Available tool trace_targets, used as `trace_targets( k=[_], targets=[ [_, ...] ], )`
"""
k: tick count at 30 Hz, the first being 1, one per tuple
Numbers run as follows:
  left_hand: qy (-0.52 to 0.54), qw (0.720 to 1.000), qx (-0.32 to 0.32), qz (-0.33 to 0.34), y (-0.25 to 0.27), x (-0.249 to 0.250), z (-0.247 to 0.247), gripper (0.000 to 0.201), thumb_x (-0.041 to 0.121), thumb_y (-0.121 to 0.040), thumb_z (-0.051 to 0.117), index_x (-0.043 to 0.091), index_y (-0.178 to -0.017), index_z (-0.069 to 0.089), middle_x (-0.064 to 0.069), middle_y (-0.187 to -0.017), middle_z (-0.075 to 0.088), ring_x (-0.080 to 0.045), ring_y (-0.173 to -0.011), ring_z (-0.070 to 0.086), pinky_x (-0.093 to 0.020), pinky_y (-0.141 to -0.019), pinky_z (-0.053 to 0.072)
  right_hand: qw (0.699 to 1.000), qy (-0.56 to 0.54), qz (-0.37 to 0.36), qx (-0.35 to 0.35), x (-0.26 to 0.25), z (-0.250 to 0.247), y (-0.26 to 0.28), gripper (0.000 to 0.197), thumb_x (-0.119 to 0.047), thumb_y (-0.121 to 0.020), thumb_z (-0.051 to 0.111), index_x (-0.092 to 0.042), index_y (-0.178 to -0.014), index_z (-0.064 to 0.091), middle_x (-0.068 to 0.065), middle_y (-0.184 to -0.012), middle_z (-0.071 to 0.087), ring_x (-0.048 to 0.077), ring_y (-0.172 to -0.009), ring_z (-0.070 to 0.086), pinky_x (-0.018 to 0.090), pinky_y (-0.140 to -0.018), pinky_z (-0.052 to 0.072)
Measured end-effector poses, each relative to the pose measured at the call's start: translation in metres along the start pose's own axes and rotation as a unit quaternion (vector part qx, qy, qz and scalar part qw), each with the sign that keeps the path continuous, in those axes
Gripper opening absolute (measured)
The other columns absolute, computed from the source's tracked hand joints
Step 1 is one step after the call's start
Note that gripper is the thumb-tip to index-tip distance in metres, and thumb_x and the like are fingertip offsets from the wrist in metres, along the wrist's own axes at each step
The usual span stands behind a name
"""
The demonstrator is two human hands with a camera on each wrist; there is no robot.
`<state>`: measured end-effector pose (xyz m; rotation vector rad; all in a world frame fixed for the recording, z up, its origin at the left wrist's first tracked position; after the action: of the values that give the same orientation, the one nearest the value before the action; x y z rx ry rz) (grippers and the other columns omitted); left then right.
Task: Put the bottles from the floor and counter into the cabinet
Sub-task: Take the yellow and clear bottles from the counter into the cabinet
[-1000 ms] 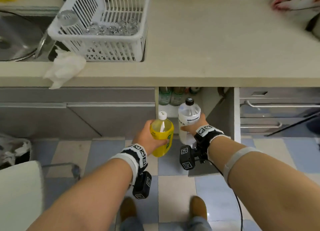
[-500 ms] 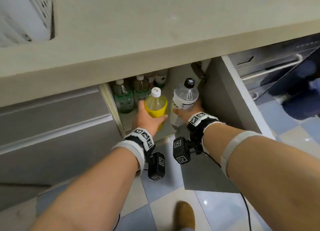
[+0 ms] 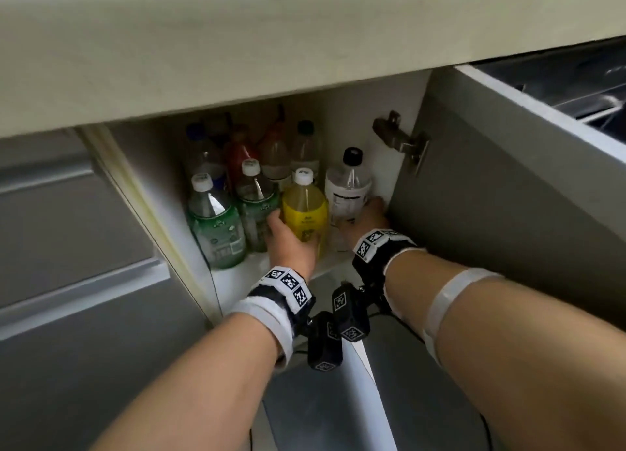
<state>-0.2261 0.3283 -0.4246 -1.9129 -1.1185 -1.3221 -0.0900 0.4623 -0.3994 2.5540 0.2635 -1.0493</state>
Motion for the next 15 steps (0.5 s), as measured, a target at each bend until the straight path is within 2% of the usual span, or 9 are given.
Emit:
trace_targets(
  k=[3,7,9,11,15],
  targets=[
    [0.012,1.000,0.022,0.016,-0.005,-0.016,0.001,0.072,0.017,-0.081,0.076,0.015,-0.141,0.037,-0.017,-0.141,0.046,-0.032,-0.122,0.055,-0.038,-0.104,0.044,1.000,0.003,0.011,0.011,0.009,0.007,-0.001,0.061,-0.035,-0.089,0.063,-0.003,-0.131,0.033,0.020,-0.127,0.056,0.036,-0.111,0.060,0.037,-0.085,0.047],
    [0.006,0.999,0.033,0.040,-0.010,-0.028,0.001,0.059,0.014,-0.081,0.075,0.014,-0.130,0.042,-0.015,-0.131,0.053,-0.033,-0.115,0.059,-0.044,-0.099,0.049,1.000,0.003,-0.010,0.024,0.018,0.011,-0.004,0.050,-0.034,-0.087,0.064,-0.007,-0.123,0.041,0.018,-0.118,0.062,0.035,-0.103,0.064,0.033,-0.076,0.048],
    [0.008,0.998,0.030,0.046,-0.011,-0.029,0.001,0.059,0.009,-0.080,0.074,0.013,-0.128,0.041,-0.016,-0.130,0.053,-0.033,-0.115,0.059,-0.043,-0.099,0.049,1.000,-0.003,-0.006,0.004,0.024,0.016,-0.003,0.053,-0.034,-0.088,0.062,-0.007,-0.127,0.040,0.017,-0.120,0.060,0.035,-0.104,0.063,0.037,-0.084,0.051],
    [0.002,0.999,0.011,0.042,-0.010,-0.028,0.003,0.061,0.007,-0.081,0.073,0.013,-0.131,0.039,-0.016,-0.132,0.052,-0.033,-0.117,0.058,-0.037,-0.099,0.047,1.000,-0.002,-0.002,-0.013,0.027,0.020,0.003,0.053,-0.035,-0.090,0.060,-0.008,-0.131,0.039,0.017,-0.125,0.058,0.036,-0.109,0.062,0.039,-0.090,0.051],
    [-0.037,0.999,-0.034,0.008,0.009,-0.019,-0.007,0.069,0.010,-0.084,0.071,0.011,-0.142,0.034,-0.015,-0.143,0.046,-0.031,-0.127,0.052,-0.032,-0.103,0.039,0.999,-0.026,0.002,-0.027,0.024,0.017,0.032,0.048,-0.030,-0.092,0.058,-0.008,-0.132,0.041,0.016,-0.131,0.057,0.035,-0.116,0.058,0.036,-0.092,0.047]
  ],
)
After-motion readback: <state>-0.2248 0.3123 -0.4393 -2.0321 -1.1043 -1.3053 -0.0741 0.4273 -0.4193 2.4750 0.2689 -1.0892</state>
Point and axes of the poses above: each hand's wrist, its own y-axis away from the middle knuckle, its own z-axis out of the palm, x = y × z, the point moved 9 cm from there along -y, towards the middle knuckle
